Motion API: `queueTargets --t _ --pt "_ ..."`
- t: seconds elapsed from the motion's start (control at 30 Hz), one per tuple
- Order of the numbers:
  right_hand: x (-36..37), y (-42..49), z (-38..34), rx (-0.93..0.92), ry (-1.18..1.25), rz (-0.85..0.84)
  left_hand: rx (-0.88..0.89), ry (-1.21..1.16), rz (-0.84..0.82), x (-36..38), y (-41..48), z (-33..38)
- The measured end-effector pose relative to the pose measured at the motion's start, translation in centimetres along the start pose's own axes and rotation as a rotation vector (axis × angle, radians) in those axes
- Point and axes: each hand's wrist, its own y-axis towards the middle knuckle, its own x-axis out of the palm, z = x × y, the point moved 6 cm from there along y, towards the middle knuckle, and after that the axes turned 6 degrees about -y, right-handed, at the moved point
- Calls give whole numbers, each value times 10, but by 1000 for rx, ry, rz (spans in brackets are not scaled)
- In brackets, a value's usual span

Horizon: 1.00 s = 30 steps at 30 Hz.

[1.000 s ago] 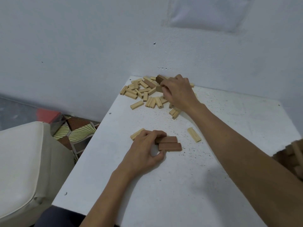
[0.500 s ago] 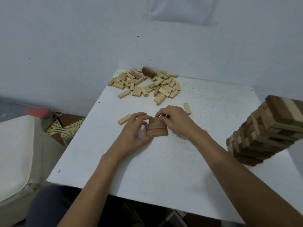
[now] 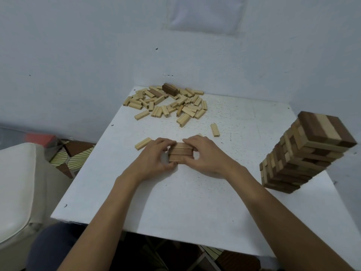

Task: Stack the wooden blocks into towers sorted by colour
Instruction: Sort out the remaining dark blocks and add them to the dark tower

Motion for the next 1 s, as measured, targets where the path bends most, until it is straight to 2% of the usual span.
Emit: queueTargets --t 0.13,0.5,1.0 --pt "3 -8 1 -14 -69 -55 15 -3 17 3 -1 -1" --pt "-3 -18 -10 -41 -17 35 -8 -17 26 5 -5 8" --pt "-5 -15 -7 4 -4 -47 -63 -83 -67 -3 2 3"
